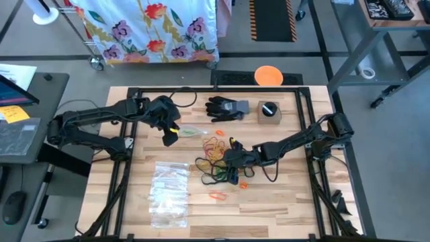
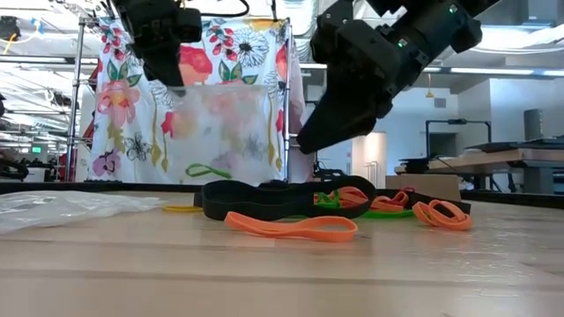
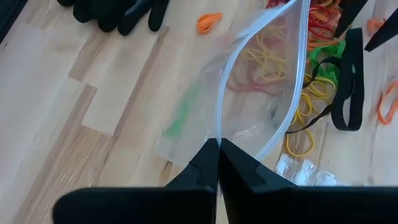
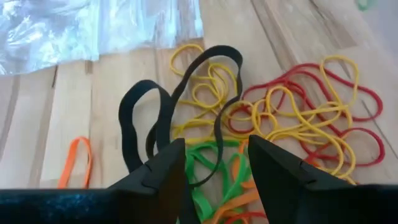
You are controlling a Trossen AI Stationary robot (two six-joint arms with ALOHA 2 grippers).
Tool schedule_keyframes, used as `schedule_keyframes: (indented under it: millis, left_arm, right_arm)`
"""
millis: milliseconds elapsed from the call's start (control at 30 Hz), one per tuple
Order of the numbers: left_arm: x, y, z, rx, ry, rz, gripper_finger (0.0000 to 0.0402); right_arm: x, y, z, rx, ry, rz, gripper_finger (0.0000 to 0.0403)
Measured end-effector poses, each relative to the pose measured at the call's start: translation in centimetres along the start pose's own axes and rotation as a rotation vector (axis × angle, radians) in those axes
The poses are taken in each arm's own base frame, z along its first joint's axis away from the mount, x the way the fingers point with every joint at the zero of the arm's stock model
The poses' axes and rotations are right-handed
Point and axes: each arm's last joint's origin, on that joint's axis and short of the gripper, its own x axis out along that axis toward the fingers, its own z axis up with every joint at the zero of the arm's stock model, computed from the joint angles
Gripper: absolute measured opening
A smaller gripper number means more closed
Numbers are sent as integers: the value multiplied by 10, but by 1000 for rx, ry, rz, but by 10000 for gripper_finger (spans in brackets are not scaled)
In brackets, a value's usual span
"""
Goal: Sort rubber bands
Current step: Adjust the transparent zip bag
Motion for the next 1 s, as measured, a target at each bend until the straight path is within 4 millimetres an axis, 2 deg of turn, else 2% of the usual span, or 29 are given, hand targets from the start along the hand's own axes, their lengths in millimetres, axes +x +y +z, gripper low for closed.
schedule_keyframes:
  millis: [533, 767, 1000]
  left_arm:
    - [0, 0, 1, -2, -5, 0, 0]
    - [0, 1, 3, -81, -37, 47, 0]
    - [0, 2, 4, -46, -39, 63, 0]
  right_arm:
    - [1, -1, 5, 15, -40, 6, 175]
    - [-4, -10, 51, 72, -312, -32, 175]
    - [-16, -23, 96, -48, -514, -180, 175]
